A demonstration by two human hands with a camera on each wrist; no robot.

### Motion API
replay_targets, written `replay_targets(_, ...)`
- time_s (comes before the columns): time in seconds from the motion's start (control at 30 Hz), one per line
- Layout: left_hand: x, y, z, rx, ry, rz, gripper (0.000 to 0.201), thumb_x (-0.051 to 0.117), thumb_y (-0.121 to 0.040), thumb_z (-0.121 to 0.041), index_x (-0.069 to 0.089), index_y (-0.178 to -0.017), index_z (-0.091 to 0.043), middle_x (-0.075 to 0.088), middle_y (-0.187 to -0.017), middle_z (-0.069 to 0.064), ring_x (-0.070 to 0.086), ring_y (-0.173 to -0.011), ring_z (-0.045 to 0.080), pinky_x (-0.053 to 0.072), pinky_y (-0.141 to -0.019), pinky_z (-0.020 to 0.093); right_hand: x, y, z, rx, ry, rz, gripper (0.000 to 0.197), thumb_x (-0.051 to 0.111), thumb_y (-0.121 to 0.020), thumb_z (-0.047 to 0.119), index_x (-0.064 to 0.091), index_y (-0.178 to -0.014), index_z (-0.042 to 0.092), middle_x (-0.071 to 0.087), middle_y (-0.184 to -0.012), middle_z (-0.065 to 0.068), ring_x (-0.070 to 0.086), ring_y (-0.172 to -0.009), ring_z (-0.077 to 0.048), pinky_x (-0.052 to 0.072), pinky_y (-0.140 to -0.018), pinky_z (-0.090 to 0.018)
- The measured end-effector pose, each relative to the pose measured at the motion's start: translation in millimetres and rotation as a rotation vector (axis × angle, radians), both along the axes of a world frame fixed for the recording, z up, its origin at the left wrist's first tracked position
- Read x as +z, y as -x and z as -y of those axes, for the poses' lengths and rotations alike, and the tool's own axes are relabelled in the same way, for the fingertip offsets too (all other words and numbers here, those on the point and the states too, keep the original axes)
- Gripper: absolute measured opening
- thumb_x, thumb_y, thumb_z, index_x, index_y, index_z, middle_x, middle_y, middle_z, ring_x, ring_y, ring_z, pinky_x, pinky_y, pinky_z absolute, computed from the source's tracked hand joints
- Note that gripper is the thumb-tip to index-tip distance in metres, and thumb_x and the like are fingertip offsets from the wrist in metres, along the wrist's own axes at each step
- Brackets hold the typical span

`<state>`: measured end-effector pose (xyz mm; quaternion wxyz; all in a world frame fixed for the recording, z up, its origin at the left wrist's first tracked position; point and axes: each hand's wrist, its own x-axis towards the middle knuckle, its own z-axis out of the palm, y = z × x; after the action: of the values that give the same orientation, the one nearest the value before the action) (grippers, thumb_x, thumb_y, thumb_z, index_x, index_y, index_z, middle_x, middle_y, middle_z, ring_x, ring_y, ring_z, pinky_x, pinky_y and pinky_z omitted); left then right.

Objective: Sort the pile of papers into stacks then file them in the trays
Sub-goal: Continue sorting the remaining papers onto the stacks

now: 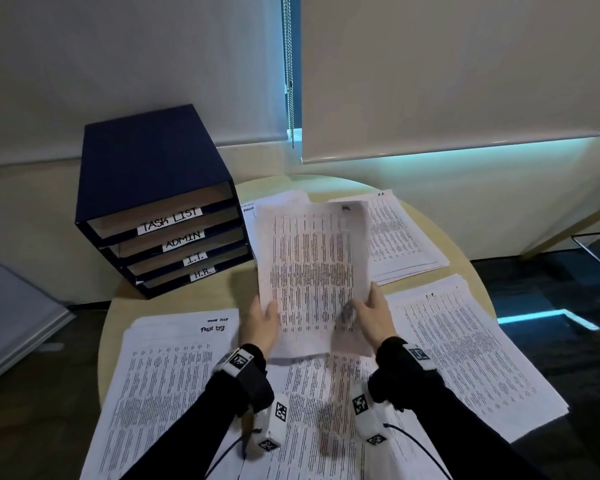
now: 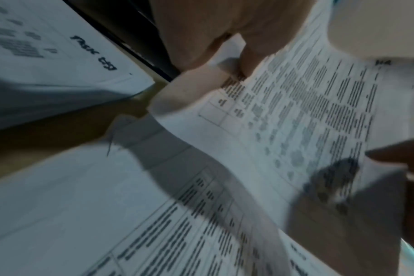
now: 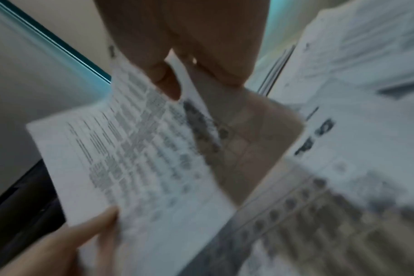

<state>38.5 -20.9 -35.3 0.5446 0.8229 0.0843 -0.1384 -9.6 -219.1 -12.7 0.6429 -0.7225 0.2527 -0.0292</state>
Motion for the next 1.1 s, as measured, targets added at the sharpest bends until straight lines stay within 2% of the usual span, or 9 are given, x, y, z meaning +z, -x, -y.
replay_targets(0.07,-2.5,-3.7,-5.1,0.011,0.103,-0.006,0.033,0.045,-0.101,-0.023,0.048,-0.134,-0.017,0.056,-0.120,-0.006,0.052,-0.116,0.019,0.038,-0.106,0.035,-3.1,11.2,13.4,0.131,-0.002,-0.101,0.026,0.054,-0.086,0.003,0.047,-0.109,0.014,0.062,-0.101,-0.009,0.063,-0.085,-0.024,0.052,-0.069,-0.031)
replay_targets(0.17,-20.0,-4.9,-8.5,-0.025,0.104,-0.102,0.035,0.049,-0.099,-0.027,0.048,-0.134,-0.021,0.056,-0.127,-0.006,0.052,-0.120,0.020,0.038,-0.107,0.037,-17.3,34.8,29.6,0.282,-0.042,-0.253,0.027,0.050,-0.091,0.000,0.044,-0.114,0.013,0.064,-0.091,-0.017,0.064,-0.061,-0.024,0.050,-0.049,-0.029)
replay_targets(0.3,-27.8,-0.2,8.6,-0.183,0.098,-0.226,0.046,0.043,-0.100,-0.044,0.040,-0.142,-0.025,0.048,-0.140,-0.009,0.047,-0.128,0.017,0.036,-0.110,0.041,-33.0,39.4,57.9,0.119,-0.094,-0.277,0.032,0.044,-0.089,-0.008,0.049,-0.119,0.002,0.062,-0.074,-0.023,0.055,-0.044,-0.023,0.040,-0.038,-0.024)
replay_targets(0.47,-26.9,7.4,21.9,-0.507,-0.432,0.068,0.030,0.046,-0.098,-0.038,0.046,-0.124,-0.023,0.049,-0.126,-0.005,0.050,-0.113,0.012,0.042,-0.101,0.033,-22.8,-0.7,122.0,-0.088,-0.129,-0.283,0.031,0.039,-0.092,-0.009,0.045,-0.122,-0.005,0.051,-0.061,-0.014,0.048,-0.042,-0.018,0.037,-0.034,-0.021)
replay_targets(0.6,-34.8,10.2,17.3,-0.679,-0.795,0.211,0.058,0.057,-0.090,-0.036,0.029,-0.140,-0.025,0.030,-0.134,-0.002,0.035,-0.124,0.019,0.035,-0.104,0.032,-11.3,-52.9,166.8,-0.216,-0.139,-0.287,0.034,0.032,-0.091,-0.013,0.040,-0.122,0.000,0.052,-0.084,-0.020,0.060,-0.048,-0.027,0.048,-0.034,-0.026)
replay_targets(0.7,-40.4,8.2,16.4,-0.707,-0.829,0.221,0.073,0.060,-0.089,-0.038,0.019,-0.148,-0.025,0.025,-0.142,-0.001,0.032,-0.128,0.020,0.033,-0.107,0.034,-15.3,-84.0,183.7,-0.223,-0.012,-0.321,0.036,0.030,-0.090,-0.014,0.040,-0.124,-0.006,0.050,-0.075,-0.020,0.059,-0.037,-0.022,0.045,-0.031,-0.027)
replay_targets(0.87,-37.9,3.0,18.1,-0.788,-0.880,0.235,0.075,0.060,-0.090,-0.037,0.017,-0.150,-0.024,0.023,-0.144,0.001,0.029,-0.130,0.022,0.033,-0.106,0.037,-14.6,-106.1,198.1,-0.250,0.075,-0.357,0.031,0.030,-0.094,-0.011,0.043,-0.122,-0.007,0.055,-0.075,-0.022,0.057,-0.034,-0.021,0.048,-0.033,-0.026)
replay_targets(1.0,-34.8,0.0,20.4,-0.797,-0.872,0.233,0.070,0.064,-0.087,-0.036,0.026,-0.144,-0.025,0.031,-0.134,0.001,0.035,-0.122,0.021,0.037,-0.102,0.038,-10.6,-106.0,195.2,-0.404,0.090,-0.252,0.059,0.036,-0.092,-0.007,0.027,-0.146,0.013,0.037,-0.139,-0.024,0.058,-0.094,-0.037,0.055,-0.061,-0.039)
replay_targets(1.1,-32.5,-3.2,21.4,-0.794,-0.869,0.228,0.068,0.070,-0.082,-0.038,0.032,-0.137,-0.025,0.034,-0.129,0.000,0.037,-0.118,0.020,0.038,-0.100,0.036,-6.4,-84.6,163.0,-0.234,0.289,-0.235,0.051,0.046,-0.092,0.002,0.035,-0.142,0.011,0.041,-0.138,-0.020,0.057,-0.105,-0.037,0.054,-0.083,-0.047)
